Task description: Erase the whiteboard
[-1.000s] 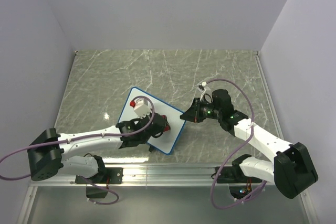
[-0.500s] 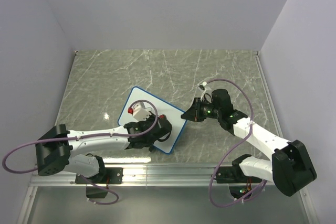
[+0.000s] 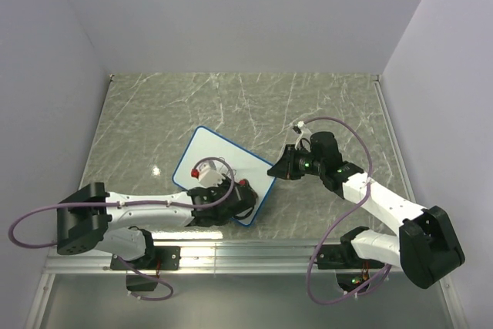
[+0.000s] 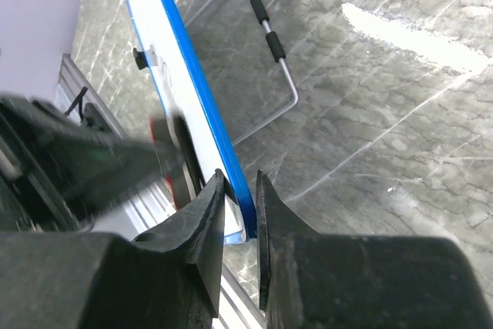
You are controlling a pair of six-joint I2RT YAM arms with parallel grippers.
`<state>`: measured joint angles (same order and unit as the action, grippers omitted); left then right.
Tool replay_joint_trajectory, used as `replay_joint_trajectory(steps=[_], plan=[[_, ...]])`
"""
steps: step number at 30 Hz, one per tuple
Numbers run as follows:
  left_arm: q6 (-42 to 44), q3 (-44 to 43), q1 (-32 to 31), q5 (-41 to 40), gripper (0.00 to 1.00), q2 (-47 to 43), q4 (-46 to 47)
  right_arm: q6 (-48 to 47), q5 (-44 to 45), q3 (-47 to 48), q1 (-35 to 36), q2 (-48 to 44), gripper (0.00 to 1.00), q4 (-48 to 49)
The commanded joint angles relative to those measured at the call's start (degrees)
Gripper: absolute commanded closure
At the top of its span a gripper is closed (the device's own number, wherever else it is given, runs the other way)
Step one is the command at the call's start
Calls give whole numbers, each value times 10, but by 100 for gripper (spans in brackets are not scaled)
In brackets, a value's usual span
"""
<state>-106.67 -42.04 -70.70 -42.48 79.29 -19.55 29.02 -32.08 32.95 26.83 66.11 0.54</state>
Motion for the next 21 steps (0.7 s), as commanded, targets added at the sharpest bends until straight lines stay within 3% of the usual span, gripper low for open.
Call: replay_joint_trajectory(steps=[1, 6, 10, 17, 21], plan=[[17, 87, 1, 226, 100, 185, -225, -3, -34, 9, 24, -11, 100, -62], [-21, 68, -41, 271, 100, 174, -288, -4, -34, 14, 24, -14, 100, -62], [-28, 76, -33, 247, 100, 131, -293, 2, -36, 12, 24, -19, 100, -57], [51, -2, 67, 138, 100, 84, -361, 8, -42, 3, 23, -23, 100, -42], [131, -71, 121, 82, 100, 37, -352, 10, -48, -1, 24, -27, 100, -38]])
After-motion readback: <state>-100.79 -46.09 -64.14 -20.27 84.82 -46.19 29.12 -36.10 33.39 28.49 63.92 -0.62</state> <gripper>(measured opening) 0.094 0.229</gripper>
